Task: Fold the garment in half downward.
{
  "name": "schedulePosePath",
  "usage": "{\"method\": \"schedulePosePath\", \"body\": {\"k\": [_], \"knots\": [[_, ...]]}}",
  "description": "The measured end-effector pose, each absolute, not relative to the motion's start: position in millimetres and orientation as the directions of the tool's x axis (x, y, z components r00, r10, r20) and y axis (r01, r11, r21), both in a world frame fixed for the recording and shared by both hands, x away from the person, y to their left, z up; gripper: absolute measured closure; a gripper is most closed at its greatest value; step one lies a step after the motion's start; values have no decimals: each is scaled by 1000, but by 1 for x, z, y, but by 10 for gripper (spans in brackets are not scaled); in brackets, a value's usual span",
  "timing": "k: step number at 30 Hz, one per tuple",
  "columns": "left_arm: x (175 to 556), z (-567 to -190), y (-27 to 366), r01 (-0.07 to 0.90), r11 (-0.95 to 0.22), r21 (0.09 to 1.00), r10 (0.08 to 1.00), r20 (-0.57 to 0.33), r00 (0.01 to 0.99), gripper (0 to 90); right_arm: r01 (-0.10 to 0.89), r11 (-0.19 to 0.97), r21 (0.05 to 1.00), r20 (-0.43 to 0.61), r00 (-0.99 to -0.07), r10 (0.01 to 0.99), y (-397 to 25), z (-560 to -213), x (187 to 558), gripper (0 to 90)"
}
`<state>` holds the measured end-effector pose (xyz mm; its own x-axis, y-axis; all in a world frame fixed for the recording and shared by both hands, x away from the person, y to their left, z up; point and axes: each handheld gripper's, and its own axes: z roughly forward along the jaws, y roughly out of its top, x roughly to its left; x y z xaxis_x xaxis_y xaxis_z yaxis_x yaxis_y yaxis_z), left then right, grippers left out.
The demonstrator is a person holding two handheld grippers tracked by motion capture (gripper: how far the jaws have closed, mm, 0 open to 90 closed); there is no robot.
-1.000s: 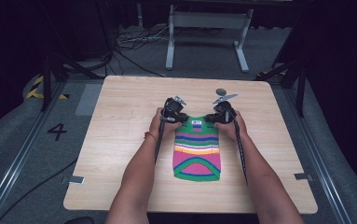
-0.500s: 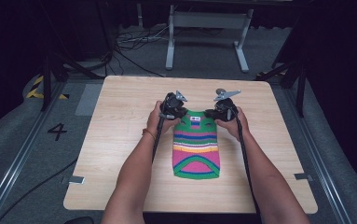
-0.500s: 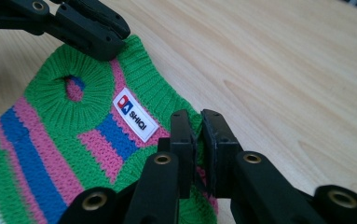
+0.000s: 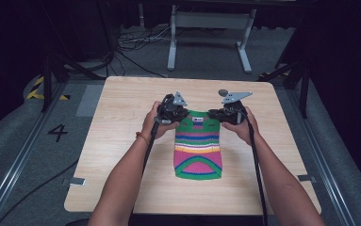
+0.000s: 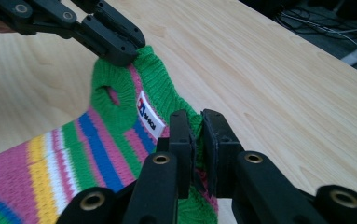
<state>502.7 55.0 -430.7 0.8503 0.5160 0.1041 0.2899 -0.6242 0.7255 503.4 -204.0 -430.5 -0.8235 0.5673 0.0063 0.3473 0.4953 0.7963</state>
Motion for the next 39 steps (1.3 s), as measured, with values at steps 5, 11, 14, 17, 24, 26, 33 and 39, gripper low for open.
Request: {"method": "schedulePosePath", "body": {"k": [5,11,14,17,24,26,33,39], "knots": [[486,-433,59,258,-639,725,486,120,866,825,319,513,797,-4,-846,533,-203,-429,489,827],[462,-434,59,198,-669,717,431,156,889,824,298,526,796,-4,-868,497,-204,-431,470,828],[451,-433,58,178,-675,716,408,161,899,828,291,535,793,-1,-878,479,-206,-434,461,828],[442,-434,57,160,-686,710,391,173,904,831,282,543,791,-2,-886,463,-208,-434,451,828],[422,-438,56,135,-702,699,352,176,919,833,262,553,791,1,-904,428,-210,-436,430,828],[414,-443,54,126,-711,692,333,173,927,833,253,567,784,-2,-912,411,-210,-440,422,829],[392,-458,55,120,-725,679,301,155,941,834,249,587,770,18,-929,369,-213,-449,401,825],[377,-468,57,120,-733,670,271,125,955,833,224,607,763,17,-945,327,-213,-461,377,824]]}}
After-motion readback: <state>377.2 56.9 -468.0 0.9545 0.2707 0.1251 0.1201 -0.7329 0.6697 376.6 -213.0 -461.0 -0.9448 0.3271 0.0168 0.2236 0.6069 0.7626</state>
